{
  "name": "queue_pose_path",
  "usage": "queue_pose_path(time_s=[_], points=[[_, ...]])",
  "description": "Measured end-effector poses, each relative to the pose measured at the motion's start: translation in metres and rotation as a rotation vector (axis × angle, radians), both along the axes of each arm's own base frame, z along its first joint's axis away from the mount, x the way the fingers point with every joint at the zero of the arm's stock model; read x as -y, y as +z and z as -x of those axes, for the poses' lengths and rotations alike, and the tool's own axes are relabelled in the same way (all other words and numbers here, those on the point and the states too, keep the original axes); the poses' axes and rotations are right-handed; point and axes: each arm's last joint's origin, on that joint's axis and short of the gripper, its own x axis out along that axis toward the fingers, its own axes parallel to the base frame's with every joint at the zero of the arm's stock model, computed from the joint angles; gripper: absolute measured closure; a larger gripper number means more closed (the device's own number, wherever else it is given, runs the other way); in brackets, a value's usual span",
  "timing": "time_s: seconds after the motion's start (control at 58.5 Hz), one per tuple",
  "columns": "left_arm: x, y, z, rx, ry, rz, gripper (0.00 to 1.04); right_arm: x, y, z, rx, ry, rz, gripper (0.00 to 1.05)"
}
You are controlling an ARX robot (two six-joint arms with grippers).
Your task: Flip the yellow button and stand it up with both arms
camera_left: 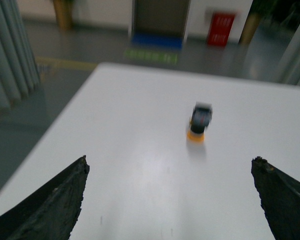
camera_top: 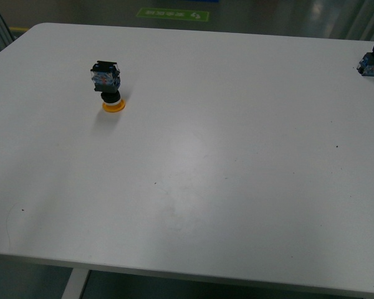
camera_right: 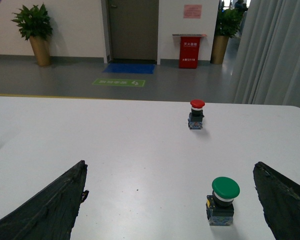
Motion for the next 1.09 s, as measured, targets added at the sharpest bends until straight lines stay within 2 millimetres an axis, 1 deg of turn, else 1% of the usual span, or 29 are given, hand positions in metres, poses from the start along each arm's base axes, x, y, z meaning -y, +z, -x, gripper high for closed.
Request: queue_pose_path(time_s=[0.034,0.068,0.086,0.154,0.274,0.411,0.479,0.565,0.599,0.701,0.804,0.941,1.095], points=[[-0.003,0.001,-0.003,-0.094,0.021,0.035,0.07,0.0,0.0,0.0,0.0,0.0,0.0,0.07],[-0.008,0.002,-0.011,-0.173,0.052,0.079,0.07,0.0,0.0,0.0,0.001,0.001,0.0,0.07],[-0.012,0.004,-0.019,-0.201,0.071,0.103,0.07,0.0,0.0,0.0,0.001,0.0,0.0,0.07],[-0.027,0.009,-0.043,-0.231,0.108,0.125,0.07,0.0,0.0,0.0,0.001,0.0,0.0,0.07],[-0.037,0.014,-0.08,-0.266,0.077,0.062,0.07,0.0,0.0,0.0,0.002,0.0,0.0,0.07],[-0.039,0.012,-0.117,-0.348,-0.007,-0.023,0.07,0.0,0.0,0.0,0.002,0.0,0.0,0.07],[-0.035,0.013,-0.136,-0.37,-0.07,-0.05,0.07,0.0,0.0,0.0,0.002,0.0,0.0,0.07],[-0.026,0.017,-0.17,-0.362,-0.148,-0.083,0.07,0.0,0.0,0.0,0.002,0.0,0.0,0.07],[-0.023,0.017,-0.18,-0.36,-0.166,-0.092,0.07,0.0,0.0,0.0,0.002,0.0,0.0,0.07],[-0.015,0.016,-0.209,-0.366,-0.198,-0.074,0.07,0.0,0.0,0.0,0.002,0.0,0.0,0.07],[-0.008,0.014,-0.235,-0.368,-0.22,-0.032,0.07,0.0,0.0,0.0,0.002,0.0,0.0,0.07],[0.003,0.011,-0.257,-0.388,-0.242,0.011,0.07,0.0,0.0,0.0,0.002,0.0,0.0,0.07],[0.019,0.003,-0.272,-0.458,-0.246,0.026,0.07,0.0,0.0,0.0,0.002,0.0,0.0,0.07]])
